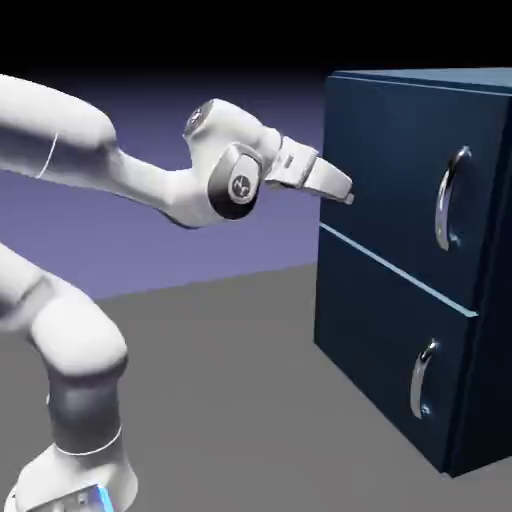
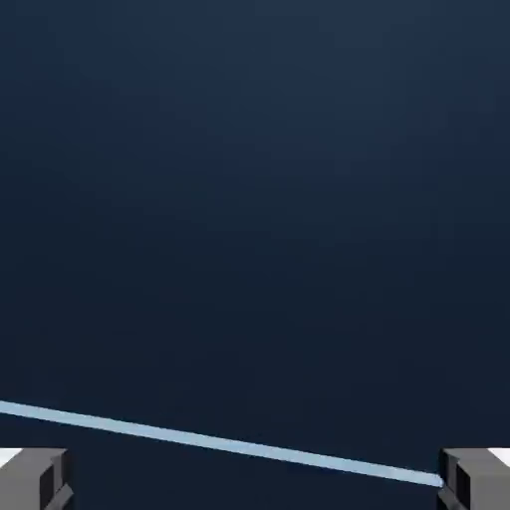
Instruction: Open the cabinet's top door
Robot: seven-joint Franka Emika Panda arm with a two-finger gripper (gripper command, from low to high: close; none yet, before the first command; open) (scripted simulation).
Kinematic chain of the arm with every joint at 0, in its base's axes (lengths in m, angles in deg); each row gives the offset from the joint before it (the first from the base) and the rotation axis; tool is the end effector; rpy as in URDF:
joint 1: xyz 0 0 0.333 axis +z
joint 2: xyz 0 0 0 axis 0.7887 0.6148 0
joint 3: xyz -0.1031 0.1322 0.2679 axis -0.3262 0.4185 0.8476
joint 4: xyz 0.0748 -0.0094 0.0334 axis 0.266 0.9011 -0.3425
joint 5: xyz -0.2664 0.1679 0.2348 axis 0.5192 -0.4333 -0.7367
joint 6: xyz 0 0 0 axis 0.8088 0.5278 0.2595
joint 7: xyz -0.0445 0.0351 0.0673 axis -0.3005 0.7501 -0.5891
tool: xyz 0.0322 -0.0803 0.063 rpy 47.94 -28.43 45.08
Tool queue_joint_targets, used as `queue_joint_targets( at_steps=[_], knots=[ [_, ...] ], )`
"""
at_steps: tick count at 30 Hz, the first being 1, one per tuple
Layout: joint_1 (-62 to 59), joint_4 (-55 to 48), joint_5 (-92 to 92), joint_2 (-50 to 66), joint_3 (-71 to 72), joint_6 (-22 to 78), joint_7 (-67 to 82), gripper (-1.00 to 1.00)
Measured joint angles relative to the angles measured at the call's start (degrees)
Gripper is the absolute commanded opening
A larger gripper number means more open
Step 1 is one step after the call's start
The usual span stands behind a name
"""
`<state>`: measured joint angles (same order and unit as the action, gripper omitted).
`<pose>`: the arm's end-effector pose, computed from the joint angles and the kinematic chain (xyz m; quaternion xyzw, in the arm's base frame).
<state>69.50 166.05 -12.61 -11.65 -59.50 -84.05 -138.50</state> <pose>0.3679 0.0118 0.5726 -0.8214 0.2499 -0.4791 0.1828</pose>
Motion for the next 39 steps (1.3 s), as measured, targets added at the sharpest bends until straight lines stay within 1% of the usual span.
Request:
queue_joint_targets(
  at_steps=[39],
  knots=[
    [40.3, -18.7, 97.2, -26.6, -46.4, 6.4, -56.3, 0.00]
  ],
)
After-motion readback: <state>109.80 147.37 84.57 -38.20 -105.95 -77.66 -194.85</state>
